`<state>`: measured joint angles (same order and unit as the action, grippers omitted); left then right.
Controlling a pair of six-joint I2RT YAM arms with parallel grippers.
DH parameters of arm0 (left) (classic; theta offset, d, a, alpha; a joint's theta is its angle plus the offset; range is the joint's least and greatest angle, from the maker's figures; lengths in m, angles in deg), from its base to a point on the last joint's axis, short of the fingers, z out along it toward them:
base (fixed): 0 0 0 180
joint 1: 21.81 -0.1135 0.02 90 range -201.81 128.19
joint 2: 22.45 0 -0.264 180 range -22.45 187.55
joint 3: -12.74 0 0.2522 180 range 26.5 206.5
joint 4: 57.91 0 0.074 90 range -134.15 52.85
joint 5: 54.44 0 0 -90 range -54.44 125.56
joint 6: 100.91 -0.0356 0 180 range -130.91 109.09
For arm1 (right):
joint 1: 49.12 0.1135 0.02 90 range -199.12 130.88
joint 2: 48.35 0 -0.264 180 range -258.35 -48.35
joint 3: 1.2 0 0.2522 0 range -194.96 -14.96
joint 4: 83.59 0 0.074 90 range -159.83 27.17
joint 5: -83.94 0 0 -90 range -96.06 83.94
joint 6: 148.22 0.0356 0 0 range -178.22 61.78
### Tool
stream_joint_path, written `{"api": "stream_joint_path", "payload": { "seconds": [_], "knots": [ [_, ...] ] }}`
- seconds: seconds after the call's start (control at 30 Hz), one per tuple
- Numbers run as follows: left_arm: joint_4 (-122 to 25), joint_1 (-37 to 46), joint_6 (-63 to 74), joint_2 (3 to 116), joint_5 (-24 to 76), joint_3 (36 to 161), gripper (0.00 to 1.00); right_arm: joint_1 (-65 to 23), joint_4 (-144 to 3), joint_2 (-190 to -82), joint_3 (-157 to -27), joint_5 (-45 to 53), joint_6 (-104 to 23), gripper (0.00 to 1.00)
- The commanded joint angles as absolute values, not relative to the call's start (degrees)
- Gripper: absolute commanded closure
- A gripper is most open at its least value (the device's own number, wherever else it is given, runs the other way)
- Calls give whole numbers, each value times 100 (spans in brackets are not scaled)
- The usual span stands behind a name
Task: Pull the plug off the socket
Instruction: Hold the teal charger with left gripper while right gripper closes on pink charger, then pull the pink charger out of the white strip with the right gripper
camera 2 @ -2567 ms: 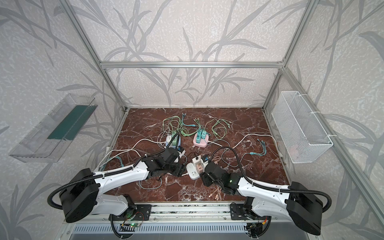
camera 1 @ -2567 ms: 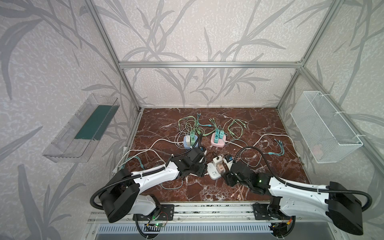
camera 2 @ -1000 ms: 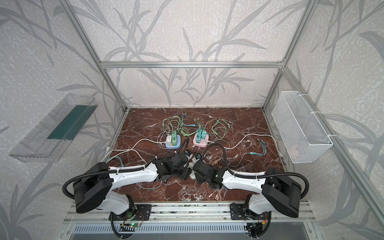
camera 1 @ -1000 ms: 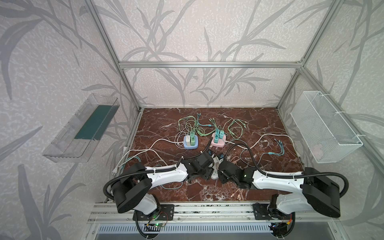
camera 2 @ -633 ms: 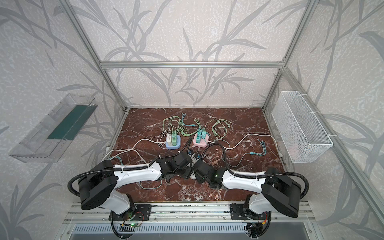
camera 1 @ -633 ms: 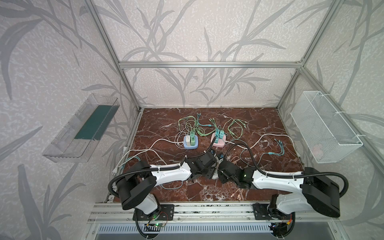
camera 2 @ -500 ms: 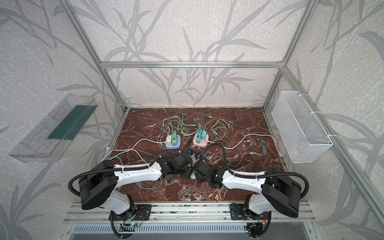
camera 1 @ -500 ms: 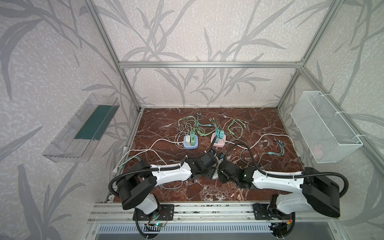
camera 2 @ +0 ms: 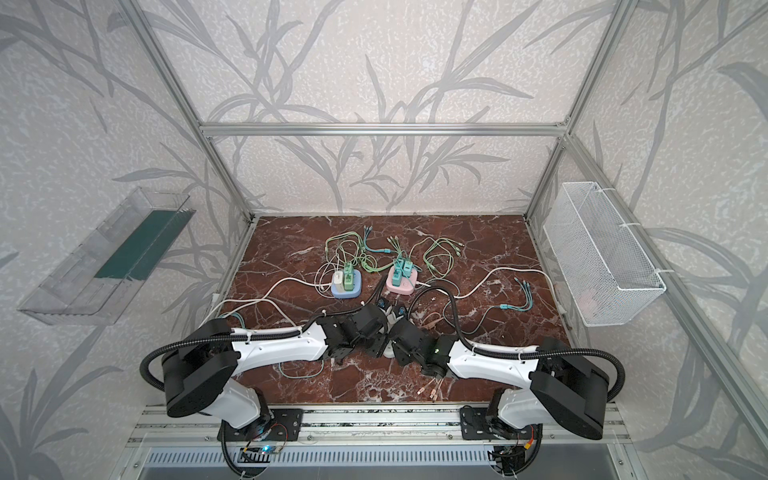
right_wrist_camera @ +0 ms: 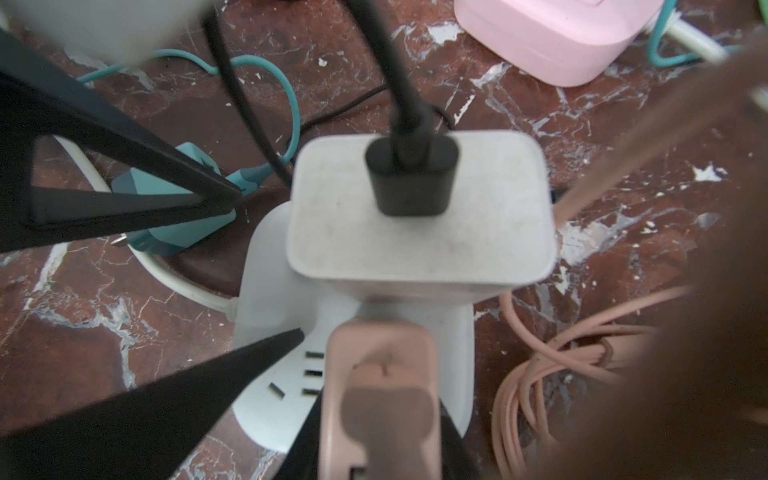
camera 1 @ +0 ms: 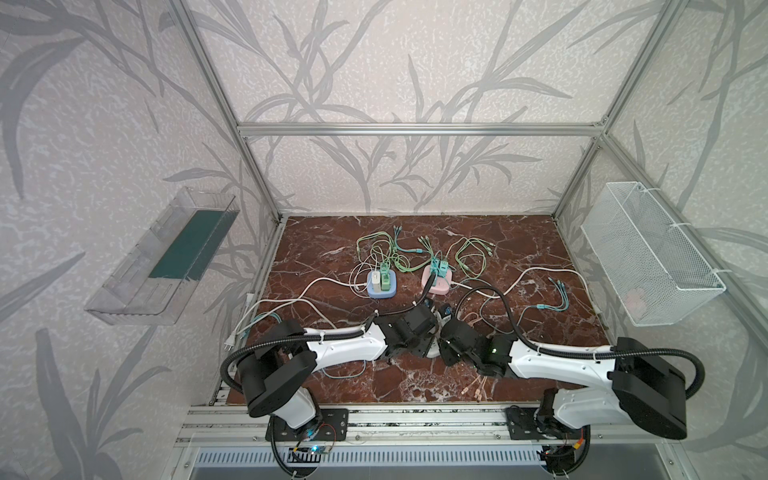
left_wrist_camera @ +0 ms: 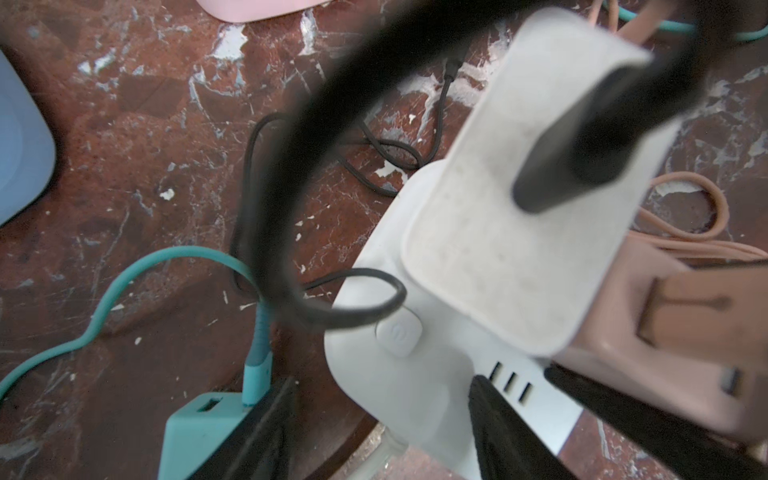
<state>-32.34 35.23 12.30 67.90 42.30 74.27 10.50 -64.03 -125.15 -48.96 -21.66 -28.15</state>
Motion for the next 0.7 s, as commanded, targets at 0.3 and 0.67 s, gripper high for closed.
{"api": "stream_joint_path", "payload": {
  "seconds": [0.3,0.67],
  "knots": [
    [-2709,3551,1473,7149,4539,7561,33,1174,-5881,-12754,-5450,-2591,-2912,90],
    [-2561,3554,1580,7300,4568,7610,33,1127,-6092,-12367,-5178,-2723,-2783,90]
  ]
}}
